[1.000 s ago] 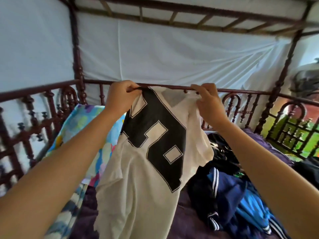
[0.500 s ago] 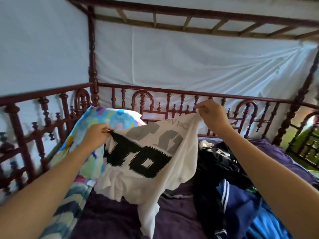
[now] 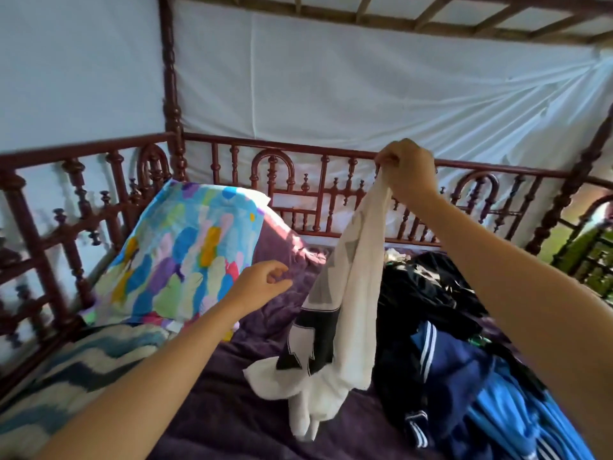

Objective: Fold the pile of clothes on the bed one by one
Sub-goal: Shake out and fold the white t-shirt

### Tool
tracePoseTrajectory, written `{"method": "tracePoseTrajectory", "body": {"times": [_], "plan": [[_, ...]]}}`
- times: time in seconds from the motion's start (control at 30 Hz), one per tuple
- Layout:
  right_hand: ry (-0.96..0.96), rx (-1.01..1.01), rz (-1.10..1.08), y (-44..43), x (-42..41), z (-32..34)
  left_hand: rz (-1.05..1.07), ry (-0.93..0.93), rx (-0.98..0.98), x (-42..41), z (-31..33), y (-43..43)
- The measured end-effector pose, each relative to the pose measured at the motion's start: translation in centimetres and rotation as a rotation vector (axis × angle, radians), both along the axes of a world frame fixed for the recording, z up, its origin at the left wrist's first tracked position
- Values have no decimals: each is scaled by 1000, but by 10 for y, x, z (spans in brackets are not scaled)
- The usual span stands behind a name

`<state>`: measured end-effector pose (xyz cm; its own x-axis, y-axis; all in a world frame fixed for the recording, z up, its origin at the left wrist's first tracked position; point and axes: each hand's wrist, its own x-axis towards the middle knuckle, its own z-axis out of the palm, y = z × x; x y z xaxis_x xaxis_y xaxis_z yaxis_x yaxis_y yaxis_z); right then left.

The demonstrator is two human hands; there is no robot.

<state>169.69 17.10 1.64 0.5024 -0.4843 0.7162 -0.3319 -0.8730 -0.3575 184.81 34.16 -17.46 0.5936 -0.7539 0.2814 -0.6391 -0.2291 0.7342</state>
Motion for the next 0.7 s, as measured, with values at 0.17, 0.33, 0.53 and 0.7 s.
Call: {"method": "tracePoseTrajectory", "body": {"times": [0.17, 0.33, 0.53, 0.7], "plan": [[100, 70, -362, -77, -60, -52, 49, 117, 165, -10, -52, 3], [642, 297, -470, -83, -109, -192, 53, 251, 393, -38, -123, 12], [1014, 542, -128, -10, -93, -344, 49, 406, 576, -67, -187, 34], [1163, 657, 129, 46, -59, -420, 203, 498, 623, -64, -216, 67]]}}
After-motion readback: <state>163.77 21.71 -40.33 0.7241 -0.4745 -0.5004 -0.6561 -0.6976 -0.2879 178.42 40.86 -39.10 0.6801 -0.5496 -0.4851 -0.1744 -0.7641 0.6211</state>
